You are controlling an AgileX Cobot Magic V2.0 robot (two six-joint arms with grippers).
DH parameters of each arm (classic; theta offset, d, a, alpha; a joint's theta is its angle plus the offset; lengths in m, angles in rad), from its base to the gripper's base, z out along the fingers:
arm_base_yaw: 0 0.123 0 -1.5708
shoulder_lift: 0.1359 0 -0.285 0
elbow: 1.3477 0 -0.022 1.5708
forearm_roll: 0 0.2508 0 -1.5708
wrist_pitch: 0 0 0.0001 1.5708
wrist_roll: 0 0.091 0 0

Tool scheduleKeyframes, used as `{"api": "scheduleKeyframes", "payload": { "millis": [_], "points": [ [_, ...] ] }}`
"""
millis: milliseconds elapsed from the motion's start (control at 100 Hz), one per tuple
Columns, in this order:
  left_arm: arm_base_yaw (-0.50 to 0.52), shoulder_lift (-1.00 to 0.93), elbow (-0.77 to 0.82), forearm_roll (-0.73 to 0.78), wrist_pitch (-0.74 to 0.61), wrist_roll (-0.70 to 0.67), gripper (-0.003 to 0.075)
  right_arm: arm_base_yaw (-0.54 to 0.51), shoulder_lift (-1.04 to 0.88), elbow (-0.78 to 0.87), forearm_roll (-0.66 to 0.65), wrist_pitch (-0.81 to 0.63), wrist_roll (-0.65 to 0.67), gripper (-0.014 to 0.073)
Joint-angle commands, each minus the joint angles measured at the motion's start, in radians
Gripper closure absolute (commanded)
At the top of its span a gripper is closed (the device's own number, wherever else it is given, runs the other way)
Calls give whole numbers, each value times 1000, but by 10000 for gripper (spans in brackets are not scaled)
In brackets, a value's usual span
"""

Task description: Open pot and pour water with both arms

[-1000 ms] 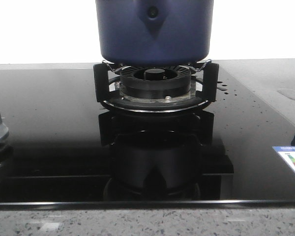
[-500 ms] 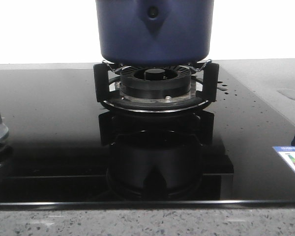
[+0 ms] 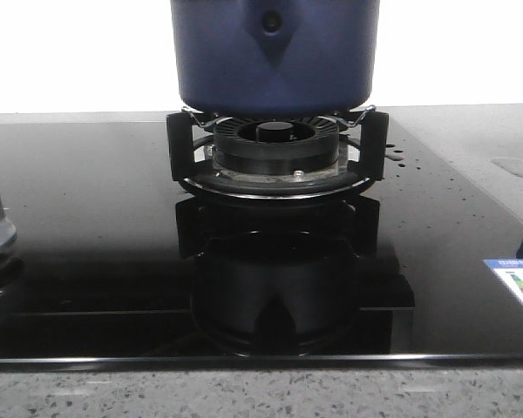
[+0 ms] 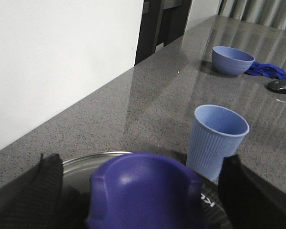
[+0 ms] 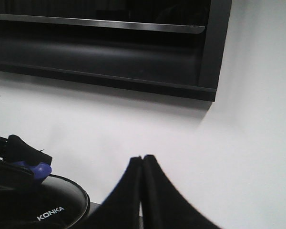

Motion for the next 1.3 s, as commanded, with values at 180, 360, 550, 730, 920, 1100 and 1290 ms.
{"api": "scheduleKeyframes", "payload": {
  "millis": [180,360,550,730,920,1100,1290],
  "points": [
    [25,-165,-49,-78,24,-10,134,1,0,-25,15,-25,2,658],
    [119,-378,5,-23,-73,-78,426,1,0,-25,-30,6,2,658],
    [291,-687,218,26,-99,-145,641,4,-2,-13,-139,8,40,658],
    [325,-998,466,201,-286,-195,740,30,-27,80,-158,-14,52,658],
    [310,-1214,699,244,-424,-228,740,59,-48,186,-158,-56,52,658],
    [310,-1372,869,244,-473,-228,740,59,-49,199,-160,-107,52,658],
    [310,-1454,960,240,-469,-228,740,59,-49,199,-160,-105,52,658]
  ]
}}
